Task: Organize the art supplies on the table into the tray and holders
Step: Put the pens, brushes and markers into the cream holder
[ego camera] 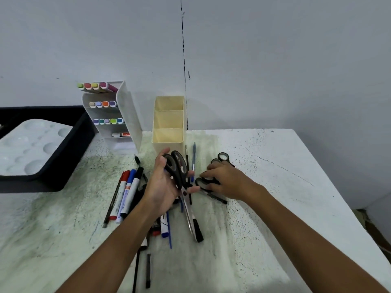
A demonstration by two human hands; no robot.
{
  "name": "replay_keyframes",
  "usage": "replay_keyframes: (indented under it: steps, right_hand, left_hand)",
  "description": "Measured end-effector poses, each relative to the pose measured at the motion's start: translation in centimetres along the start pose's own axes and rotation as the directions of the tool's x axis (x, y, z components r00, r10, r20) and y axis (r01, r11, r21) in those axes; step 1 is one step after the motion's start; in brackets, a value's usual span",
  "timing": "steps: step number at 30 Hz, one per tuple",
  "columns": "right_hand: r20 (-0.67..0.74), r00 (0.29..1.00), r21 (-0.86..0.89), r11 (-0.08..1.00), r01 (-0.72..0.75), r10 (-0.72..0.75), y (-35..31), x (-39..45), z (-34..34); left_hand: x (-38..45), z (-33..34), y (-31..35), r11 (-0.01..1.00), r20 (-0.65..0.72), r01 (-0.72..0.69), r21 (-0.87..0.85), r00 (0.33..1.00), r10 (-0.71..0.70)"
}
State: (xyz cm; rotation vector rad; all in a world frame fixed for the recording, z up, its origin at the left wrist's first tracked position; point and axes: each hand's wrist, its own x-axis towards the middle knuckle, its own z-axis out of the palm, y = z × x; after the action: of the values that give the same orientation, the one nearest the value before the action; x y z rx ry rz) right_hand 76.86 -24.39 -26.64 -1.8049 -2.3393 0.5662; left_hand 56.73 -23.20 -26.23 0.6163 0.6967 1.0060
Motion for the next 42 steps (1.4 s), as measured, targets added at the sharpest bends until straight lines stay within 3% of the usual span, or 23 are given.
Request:
replay_keyframes:
  steps: [8, 17, 20, 23, 25, 27, 31, 38, 42]
  right_hand:
    - [-0.184, 0.98, -0.092, 0.992, -0.089, 0.071, -0.6, 0.2, 1.1]
    - [-0.179, 0.979, -0.081, 0.991, -0.11, 0.094, -1.2, 0.8, 1.2]
    - [-0.274, 0.949, 0.255, 0.964, -0.081, 0.153, -1.7, 0.4, 0.2]
    - [-0.283, 0.912, 0.649, 0.76, -0.047, 0.298, -2.7, -0.1, -2.0]
    - [-0.216, 0.926, 0.786, 0.617, -0.023, 0.31, -3.5, -0.2, -2.9]
    - [-0.186, 0.939, 0.833, 0.553, -0.005, 0.289, -4.7, -0.1, -3.3]
    - [-0.246, 0.918, 0.738, 0.675, -0.03, 0.31, -6.4, 0.0, -3.2]
    - [-0.332, 0.899, 0.699, 0.715, 0.032, 0.284, -4.8, 0.4, -4.2]
    - [-0.317, 0.859, 0.359, 0.89, -0.282, 0.401, 0.0, 1.5, -3.0]
  left_hand:
    - [0.0, 0.1, 0.1, 0.996, -0.05, -0.005, 0.088, 0.999, 0.009]
    - [0.2, 0.1, -0.8, 0.991, -0.047, -0.001, 0.132, 0.999, 0.007]
    - [-0.2, 0.3, -0.7, 0.991, -0.001, -0.045, 0.129, 0.999, 0.045]
    - [-0.5, 0.4, -0.7, 0.986, 0.054, -0.064, 0.156, 0.997, 0.056]
    - [-0.7, 0.6, -0.9, 0.973, 0.113, -0.09, 0.212, 0.991, 0.067]
    - [-0.7, 0.8, -1.2, 0.948, 0.184, -0.128, 0.292, 0.98, 0.076]
    - [-0.7, 1.6, -1.6, 0.921, 0.218, -0.148, 0.361, 0.973, 0.072]
    - [-0.8, 2.2, -1.1, 0.952, 0.1, -0.109, 0.288, 0.991, 0.084]
    - [-1.0, 2.2, -0.6, 0.955, 0.071, -0.115, 0.273, 0.993, 0.099]
